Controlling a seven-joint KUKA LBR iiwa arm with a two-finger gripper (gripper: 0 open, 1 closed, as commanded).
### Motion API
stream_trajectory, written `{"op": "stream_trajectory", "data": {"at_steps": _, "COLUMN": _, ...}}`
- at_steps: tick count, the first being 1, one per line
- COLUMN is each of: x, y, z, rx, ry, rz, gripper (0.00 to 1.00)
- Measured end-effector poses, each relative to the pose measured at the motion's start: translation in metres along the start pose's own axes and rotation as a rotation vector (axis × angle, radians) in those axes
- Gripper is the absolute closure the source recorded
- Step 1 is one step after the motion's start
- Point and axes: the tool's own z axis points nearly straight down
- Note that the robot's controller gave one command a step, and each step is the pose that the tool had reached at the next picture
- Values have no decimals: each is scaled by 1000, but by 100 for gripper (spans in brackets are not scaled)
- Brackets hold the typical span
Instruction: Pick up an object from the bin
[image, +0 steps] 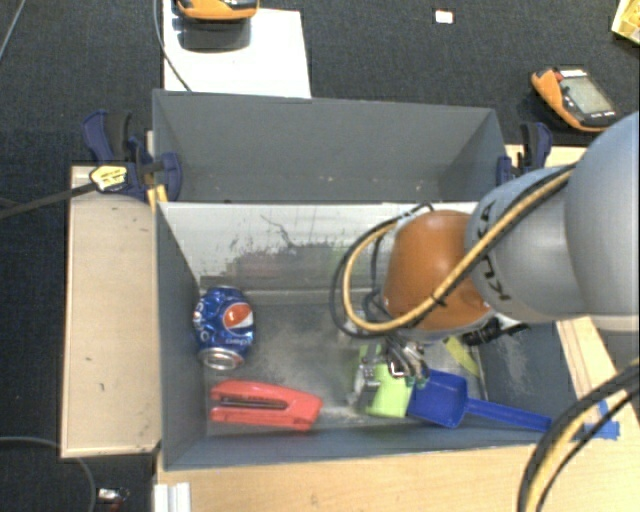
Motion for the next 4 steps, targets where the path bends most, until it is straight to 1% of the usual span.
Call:
{"op": "stream_trajectory", "data": {"at_steps": 1, "x": -7, "y": -24, "z": 0, "rx": -4, "ry": -10, "rz": -22, "gripper": 0}}
{"op": "stream_trajectory", "data": {"at_steps": 2, "x": 17, "y": -106, "z": 0, "rx": -2, "ry": 2, "rz": 30, "gripper": 0}}
{"op": "stream_trajectory", "data": {"at_steps": 3, "x": 30, "y": -91, "z": -24, "rx": -5, "ry": -5, "rz": -362, "gripper": 0}}
{"op": "stream_trajectory", "data": {"at_steps": 4, "x": 28, "y": -167, "z": -6, "rx": -24, "ry": -17, "rz": -168, "gripper": 100}}
